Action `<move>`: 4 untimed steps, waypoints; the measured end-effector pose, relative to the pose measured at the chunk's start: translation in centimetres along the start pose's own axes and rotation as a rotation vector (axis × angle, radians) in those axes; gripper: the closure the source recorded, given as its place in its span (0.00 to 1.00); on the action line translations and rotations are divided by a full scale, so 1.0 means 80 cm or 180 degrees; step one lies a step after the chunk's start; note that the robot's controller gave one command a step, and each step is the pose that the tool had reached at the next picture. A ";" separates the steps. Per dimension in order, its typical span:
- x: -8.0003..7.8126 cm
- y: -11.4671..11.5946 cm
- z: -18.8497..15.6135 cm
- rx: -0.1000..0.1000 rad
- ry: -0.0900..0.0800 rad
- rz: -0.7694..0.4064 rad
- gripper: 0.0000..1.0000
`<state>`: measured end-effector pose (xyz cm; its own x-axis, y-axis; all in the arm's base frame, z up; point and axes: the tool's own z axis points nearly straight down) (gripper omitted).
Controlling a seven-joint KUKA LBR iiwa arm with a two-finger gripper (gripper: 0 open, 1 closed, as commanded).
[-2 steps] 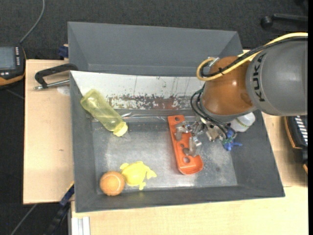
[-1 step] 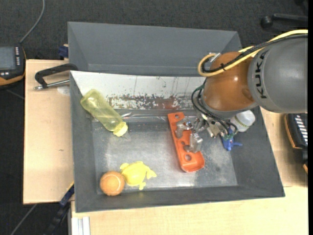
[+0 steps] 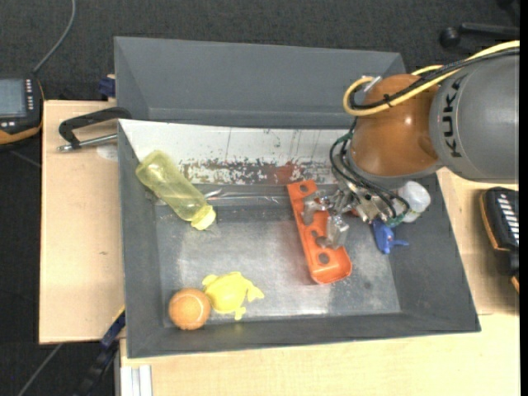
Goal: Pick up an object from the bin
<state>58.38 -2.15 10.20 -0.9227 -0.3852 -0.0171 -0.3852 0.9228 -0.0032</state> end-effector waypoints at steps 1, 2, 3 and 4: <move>-0.004 -0.004 -0.016 0.0008 -0.0016 0.0003 1.00; 0.001 -0.018 -0.020 0.0001 -0.0016 -0.0022 1.00; -0.002 -0.018 -0.070 0.0007 -0.0026 -0.0014 1.00; 0.009 -0.010 -0.134 0.0004 -0.0032 0.0071 1.00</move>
Offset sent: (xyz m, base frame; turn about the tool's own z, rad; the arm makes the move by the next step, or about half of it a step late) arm 0.0039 -0.0232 0.0190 -0.0125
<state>57.85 -3.20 20.90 -0.9308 -0.3646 -0.0272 -0.3646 0.9311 -0.0041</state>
